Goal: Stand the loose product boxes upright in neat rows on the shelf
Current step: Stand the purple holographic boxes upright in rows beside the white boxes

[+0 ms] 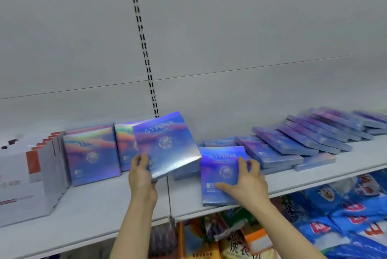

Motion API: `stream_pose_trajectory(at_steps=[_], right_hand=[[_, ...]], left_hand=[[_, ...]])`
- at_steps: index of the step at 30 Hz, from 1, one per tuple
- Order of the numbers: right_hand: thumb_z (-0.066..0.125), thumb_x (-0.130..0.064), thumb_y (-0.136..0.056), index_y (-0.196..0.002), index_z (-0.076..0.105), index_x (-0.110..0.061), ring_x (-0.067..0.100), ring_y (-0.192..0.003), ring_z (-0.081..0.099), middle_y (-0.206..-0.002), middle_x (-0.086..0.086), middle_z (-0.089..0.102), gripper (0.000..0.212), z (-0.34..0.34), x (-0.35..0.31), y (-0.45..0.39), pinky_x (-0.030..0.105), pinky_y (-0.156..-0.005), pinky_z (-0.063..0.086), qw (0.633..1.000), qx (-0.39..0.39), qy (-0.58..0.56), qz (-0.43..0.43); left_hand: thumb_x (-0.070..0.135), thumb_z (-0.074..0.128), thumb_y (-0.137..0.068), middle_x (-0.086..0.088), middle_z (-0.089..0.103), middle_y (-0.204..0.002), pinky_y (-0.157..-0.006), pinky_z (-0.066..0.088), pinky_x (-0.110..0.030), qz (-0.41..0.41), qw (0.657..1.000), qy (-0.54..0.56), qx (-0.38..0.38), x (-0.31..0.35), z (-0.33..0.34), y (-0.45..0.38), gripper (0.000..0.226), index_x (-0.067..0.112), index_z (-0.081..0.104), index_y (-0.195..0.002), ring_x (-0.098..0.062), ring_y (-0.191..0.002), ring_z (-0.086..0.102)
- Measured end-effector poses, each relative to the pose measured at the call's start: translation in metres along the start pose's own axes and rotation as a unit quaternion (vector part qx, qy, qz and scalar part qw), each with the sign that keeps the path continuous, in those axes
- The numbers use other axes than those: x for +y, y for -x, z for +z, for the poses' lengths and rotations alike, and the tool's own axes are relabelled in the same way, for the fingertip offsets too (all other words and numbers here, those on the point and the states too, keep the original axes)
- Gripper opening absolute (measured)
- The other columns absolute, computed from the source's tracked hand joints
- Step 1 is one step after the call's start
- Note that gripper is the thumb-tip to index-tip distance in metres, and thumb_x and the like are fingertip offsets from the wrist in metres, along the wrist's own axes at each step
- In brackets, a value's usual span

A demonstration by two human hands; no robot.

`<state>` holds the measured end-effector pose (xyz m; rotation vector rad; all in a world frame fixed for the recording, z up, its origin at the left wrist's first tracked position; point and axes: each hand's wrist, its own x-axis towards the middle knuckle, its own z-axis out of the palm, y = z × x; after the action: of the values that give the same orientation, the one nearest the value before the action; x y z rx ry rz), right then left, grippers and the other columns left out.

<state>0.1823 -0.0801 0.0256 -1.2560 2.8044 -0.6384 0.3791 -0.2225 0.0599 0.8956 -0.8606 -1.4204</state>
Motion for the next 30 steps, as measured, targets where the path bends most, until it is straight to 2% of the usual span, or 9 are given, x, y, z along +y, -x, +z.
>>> stream_pose_trajectory(at_steps=[2,5,11,14,16,19,22,25,30], right_hand=[[0.064,-0.078,-0.065,-0.151,0.012,-0.023,0.039,-0.125,0.042,-0.144,0.017,0.029,0.114,-0.002,-0.001,0.001,0.043,-0.1,0.039,0.995,-0.048,-0.066,0.063],[0.08,-0.042,-0.074,-0.148,0.029,-0.02,0.037,-0.117,0.051,-0.133,0.017,0.051,0.093,-0.003,0.005,0.004,0.045,-0.09,0.048,0.963,-0.008,-0.255,0.082],[0.063,0.006,-0.088,-0.138,0.05,-0.019,0.03,-0.079,0.063,-0.098,0.014,0.065,0.057,-0.012,0.003,0.027,0.038,-0.062,0.052,0.799,0.01,-0.584,0.143],[0.06,0.008,-0.088,-0.132,0.055,-0.024,0.031,-0.081,0.064,-0.094,0.009,0.067,0.055,-0.01,-0.018,0.046,0.04,-0.062,0.057,0.736,0.017,-0.664,0.135],[0.059,0.011,-0.087,-0.132,0.056,-0.024,0.027,-0.09,0.062,-0.098,0.007,0.066,0.056,-0.008,-0.036,0.055,0.039,-0.078,0.057,0.7,0.022,-0.705,0.111],[0.065,0.009,-0.081,-0.132,0.058,-0.025,0.02,-0.115,0.054,-0.113,0.005,0.061,0.062,-0.004,-0.065,0.053,0.039,-0.096,0.046,0.689,0.022,-0.721,0.07],[0.069,0.009,-0.073,-0.13,0.059,-0.022,0.021,-0.092,0.069,-0.108,0.011,0.07,0.065,0.009,-0.09,0.039,0.039,-0.079,0.059,0.659,-0.001,-0.751,0.044],[0.062,0.014,-0.08,-0.13,0.058,-0.009,0.018,-0.083,0.072,-0.11,0.012,0.07,0.055,0.024,-0.114,0.016,0.031,-0.064,0.059,0.651,-0.015,-0.758,0.036],[0.06,0.014,-0.082,-0.117,0.065,-0.017,0.028,-0.094,0.067,-0.101,0.01,0.073,0.047,0.048,-0.15,-0.025,0.043,-0.082,0.055,0.685,-0.045,-0.727,0.001]], left_hand=[[0.012,0.051,-0.099,0.012,0.053,-0.062,-0.051,0.04,-0.021,-0.002,1.0,-0.007,-0.014,0.003,-0.011,-0.003,0.022,0.022,0.052,-0.079,-0.01,-0.062,0.049],[0.011,0.055,-0.098,0.005,0.063,-0.078,-0.079,0.043,-0.034,-0.016,0.997,-0.057,-0.042,0.012,-0.032,-0.01,0.017,0.019,0.06,-0.084,-0.019,-0.08,0.054],[0.015,0.055,-0.1,-0.009,0.066,-0.116,-0.102,0.045,-0.047,-0.036,0.996,-0.081,-0.024,0.022,-0.07,-0.02,0.023,0.008,0.06,-0.121,-0.026,-0.101,0.062],[0.022,0.056,-0.099,-0.005,0.066,-0.099,-0.096,0.046,-0.047,-0.022,0.998,-0.053,0.001,0.025,-0.092,-0.021,0.013,0.015,0.066,-0.093,-0.026,-0.093,0.061],[0.031,0.059,-0.097,0.0,0.068,-0.094,-0.091,0.048,-0.043,-0.004,0.999,-0.033,0.021,0.032,-0.109,-0.021,0.017,0.02,0.066,-0.086,-0.023,-0.091,0.062],[0.04,0.063,-0.094,0.002,0.07,-0.098,-0.091,0.048,-0.042,0.033,0.998,-0.009,0.052,0.044,-0.141,-0.025,0.021,0.022,0.07,-0.086,-0.02,-0.095,0.062],[0.039,0.062,-0.095,0.007,0.066,-0.086,-0.072,0.047,-0.034,0.057,0.995,0.013,0.084,0.06,-0.17,-0.026,0.021,0.023,0.068,-0.082,-0.016,-0.083,0.059],[0.036,0.062,-0.095,0.013,0.069,-0.087,-0.073,0.048,-0.034,0.069,0.991,0.034,0.11,0.073,-0.196,-0.027,0.017,0.025,0.07,-0.085,-0.013,-0.086,0.062],[0.038,0.062,-0.094,0.013,0.072,-0.105,-0.077,0.053,-0.033,0.087,0.986,0.049,0.131,0.082,-0.228,-0.033,0.02,0.029,0.069,-0.111,-0.007,-0.09,0.066]])
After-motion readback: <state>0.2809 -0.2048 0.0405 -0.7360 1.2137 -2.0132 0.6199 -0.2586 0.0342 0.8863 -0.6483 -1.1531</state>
